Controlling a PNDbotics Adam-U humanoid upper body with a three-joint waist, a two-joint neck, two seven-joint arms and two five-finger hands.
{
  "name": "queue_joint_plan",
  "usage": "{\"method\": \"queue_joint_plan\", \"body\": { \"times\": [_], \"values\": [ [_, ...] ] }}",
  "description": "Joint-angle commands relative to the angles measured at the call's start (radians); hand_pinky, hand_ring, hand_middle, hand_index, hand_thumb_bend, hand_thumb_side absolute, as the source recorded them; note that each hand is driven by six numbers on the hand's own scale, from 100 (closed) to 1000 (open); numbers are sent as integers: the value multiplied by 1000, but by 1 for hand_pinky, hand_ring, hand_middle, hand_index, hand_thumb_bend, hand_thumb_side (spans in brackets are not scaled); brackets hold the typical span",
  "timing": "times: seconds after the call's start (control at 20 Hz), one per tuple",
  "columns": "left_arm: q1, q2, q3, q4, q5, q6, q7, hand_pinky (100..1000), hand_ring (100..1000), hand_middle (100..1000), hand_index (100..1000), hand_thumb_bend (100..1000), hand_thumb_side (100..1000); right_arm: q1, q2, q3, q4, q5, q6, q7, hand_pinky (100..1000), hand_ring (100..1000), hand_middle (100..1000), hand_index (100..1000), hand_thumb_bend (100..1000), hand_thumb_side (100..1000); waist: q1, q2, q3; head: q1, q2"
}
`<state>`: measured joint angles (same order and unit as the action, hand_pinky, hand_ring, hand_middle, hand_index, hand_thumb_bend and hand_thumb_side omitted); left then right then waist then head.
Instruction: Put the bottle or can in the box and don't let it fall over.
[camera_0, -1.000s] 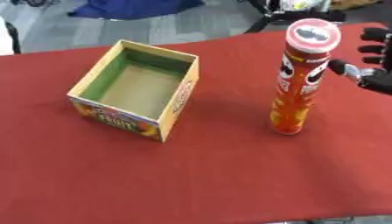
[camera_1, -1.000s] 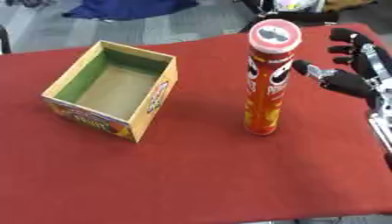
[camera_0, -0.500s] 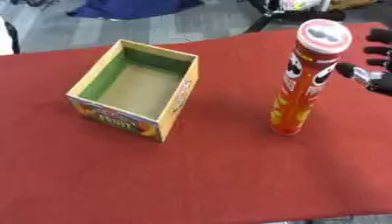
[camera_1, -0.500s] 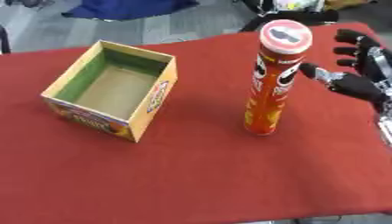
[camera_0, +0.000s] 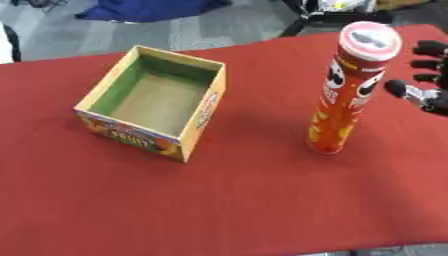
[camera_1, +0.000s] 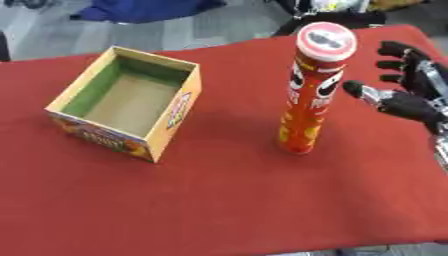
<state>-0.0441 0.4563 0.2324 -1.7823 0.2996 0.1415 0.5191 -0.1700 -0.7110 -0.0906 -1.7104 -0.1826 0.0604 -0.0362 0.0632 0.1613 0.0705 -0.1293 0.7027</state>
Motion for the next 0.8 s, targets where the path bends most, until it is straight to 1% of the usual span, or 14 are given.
{"method": "queue_joint_plan", "body": {
  "times": [0.05,0.35,0.8],
  "values": [
    [-4,24,12,-15,-7,1,0,768,814,763,822,520,794,0,-36,0,-22,-10,-11,18,847,889,899,929,708,357,-2,-9,1,1,3],
    [-7,23,11,-15,-7,1,-2,767,814,763,820,520,794,-4,-26,18,-21,-13,-26,46,849,894,904,934,716,356,-2,-8,5,-2,1],
    [-10,21,8,-15,-5,1,-3,767,813,761,818,520,792,-29,-5,50,-16,-4,-22,73,849,898,908,938,726,357,-2,-4,12,-6,1]
  ]
}}
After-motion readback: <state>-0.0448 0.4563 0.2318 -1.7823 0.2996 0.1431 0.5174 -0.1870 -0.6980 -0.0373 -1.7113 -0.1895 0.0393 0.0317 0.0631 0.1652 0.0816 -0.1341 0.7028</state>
